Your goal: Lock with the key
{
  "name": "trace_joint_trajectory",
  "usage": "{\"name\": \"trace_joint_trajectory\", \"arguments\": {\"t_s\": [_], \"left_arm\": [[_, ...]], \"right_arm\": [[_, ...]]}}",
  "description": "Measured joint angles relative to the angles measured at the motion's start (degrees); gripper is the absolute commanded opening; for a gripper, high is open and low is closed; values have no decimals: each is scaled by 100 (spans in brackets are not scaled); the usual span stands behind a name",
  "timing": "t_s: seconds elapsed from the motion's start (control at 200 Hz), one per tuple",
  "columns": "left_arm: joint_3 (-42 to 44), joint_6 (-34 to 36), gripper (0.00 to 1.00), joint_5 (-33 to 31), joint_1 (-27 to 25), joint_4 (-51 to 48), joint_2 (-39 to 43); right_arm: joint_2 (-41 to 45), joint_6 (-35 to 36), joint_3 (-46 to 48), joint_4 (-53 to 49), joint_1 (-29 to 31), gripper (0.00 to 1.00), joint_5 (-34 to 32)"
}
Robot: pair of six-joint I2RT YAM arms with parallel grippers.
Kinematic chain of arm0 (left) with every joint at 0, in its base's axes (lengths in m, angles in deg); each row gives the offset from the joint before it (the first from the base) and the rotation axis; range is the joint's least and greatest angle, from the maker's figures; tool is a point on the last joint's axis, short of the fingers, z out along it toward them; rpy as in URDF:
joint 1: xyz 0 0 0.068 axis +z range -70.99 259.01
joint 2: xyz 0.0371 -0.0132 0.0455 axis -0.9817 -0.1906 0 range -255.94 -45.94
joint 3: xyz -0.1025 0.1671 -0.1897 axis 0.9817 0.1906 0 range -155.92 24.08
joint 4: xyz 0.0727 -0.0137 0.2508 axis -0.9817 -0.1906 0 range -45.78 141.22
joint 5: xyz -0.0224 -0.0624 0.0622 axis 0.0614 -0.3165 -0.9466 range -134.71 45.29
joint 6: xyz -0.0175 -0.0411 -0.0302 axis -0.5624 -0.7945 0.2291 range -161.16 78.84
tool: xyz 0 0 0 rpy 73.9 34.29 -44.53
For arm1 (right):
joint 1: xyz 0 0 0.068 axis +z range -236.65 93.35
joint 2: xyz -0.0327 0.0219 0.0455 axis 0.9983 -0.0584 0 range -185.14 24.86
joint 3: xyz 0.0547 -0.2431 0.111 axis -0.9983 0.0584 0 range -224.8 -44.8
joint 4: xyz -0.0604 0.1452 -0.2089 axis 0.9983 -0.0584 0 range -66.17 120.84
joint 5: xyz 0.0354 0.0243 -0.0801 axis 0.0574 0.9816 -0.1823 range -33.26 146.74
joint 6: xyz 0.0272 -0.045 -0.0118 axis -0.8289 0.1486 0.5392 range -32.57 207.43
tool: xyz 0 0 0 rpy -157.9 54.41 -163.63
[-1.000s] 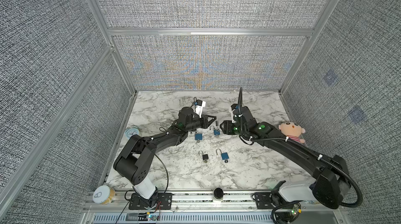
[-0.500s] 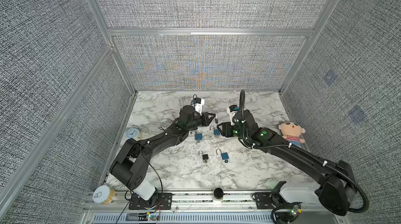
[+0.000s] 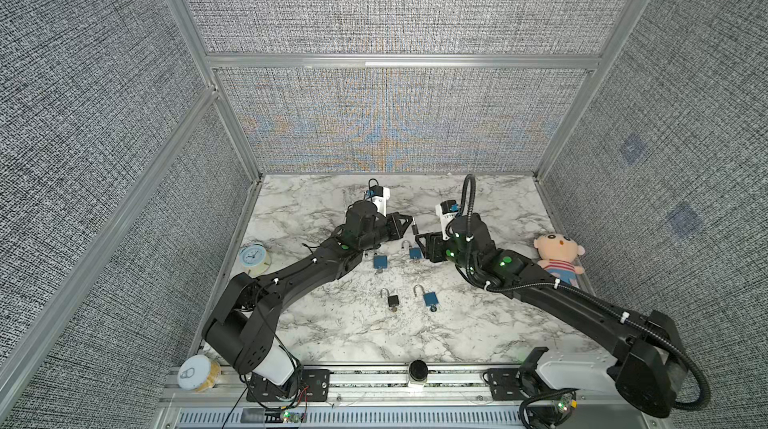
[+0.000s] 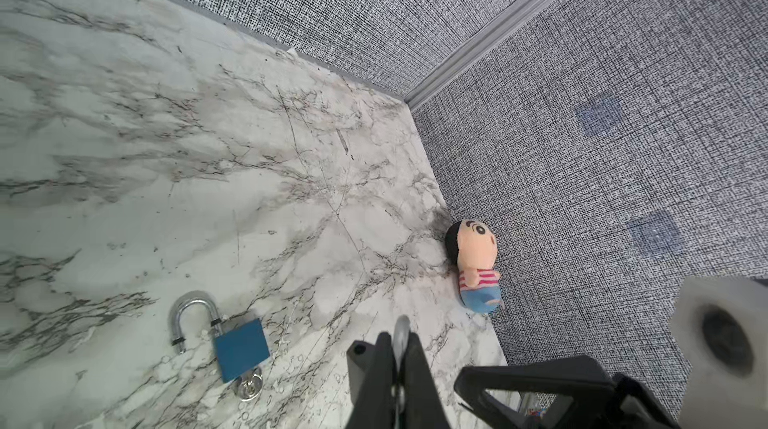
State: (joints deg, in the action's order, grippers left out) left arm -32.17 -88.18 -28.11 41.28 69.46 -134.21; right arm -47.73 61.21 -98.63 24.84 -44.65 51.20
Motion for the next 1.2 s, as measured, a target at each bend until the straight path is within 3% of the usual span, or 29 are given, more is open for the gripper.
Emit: {"name": "trace_joint_trajectory", "arguments": {"t_s": [0.18,0.53,1.201], "left_arm": [[-107,-52,0,-61,-4,-177,-2],[-140,-140,0,-140,-35,-289,20],[-151,-260,0,-140,-107,-291,151]], "right_arm": [[-149,59,-48,138,35,59,-17],[-442,155,-129,295,35,45,-181],[-737,186,-236,581,39,33,-446]]}}
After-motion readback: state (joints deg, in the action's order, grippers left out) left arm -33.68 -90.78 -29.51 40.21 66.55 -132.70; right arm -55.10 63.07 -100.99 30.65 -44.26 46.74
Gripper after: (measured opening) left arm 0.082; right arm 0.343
